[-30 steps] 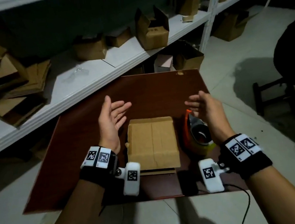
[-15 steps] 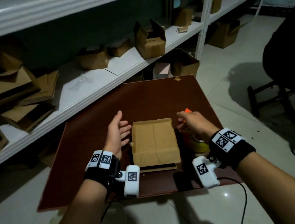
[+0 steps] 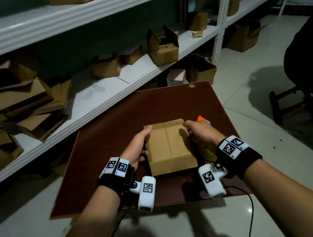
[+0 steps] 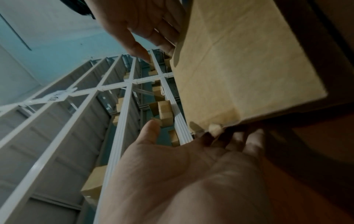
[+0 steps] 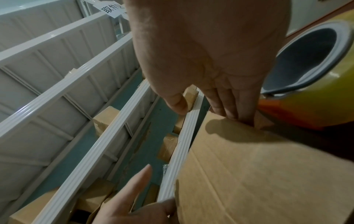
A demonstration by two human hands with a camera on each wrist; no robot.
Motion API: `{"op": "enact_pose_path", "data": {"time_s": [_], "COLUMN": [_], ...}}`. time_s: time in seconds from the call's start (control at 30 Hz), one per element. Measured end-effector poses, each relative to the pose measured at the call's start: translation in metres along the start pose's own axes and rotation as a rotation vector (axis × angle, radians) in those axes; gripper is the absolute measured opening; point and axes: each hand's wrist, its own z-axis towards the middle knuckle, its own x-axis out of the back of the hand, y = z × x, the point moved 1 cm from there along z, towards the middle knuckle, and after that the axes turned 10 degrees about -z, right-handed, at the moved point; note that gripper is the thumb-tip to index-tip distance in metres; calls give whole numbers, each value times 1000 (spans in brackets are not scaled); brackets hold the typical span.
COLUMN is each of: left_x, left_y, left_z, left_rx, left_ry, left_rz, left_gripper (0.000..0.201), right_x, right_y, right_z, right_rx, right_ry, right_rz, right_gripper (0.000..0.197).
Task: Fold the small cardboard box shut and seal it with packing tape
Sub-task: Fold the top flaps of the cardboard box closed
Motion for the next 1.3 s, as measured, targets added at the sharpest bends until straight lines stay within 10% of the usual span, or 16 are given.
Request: {"op": "enact_pose_path", "data": {"time_s": [0.33, 0.8, 1.03, 1.3], "left_x": [-17, 15, 19, 34], "left_y": [11, 28, 23, 17], "left_z": [-3, 10, 10, 13], "left_rx": [-105, -235, -329, -410], "left_ry": [-25, -17, 23, 80], "left_rz": [-70, -77, -19, 245], "left_gripper": [37, 65, 64, 40], "right_x": [18, 6, 10, 14], "right_y": [4, -26, -24, -21], "right_z": [-3, -19, -23, -16], "right_rx": [104, 248, 244, 196], "right_ry": [70, 46, 72, 35], "right_rz": [142, -12, -201, -352], "right_gripper": [21, 26, 71, 79]}}
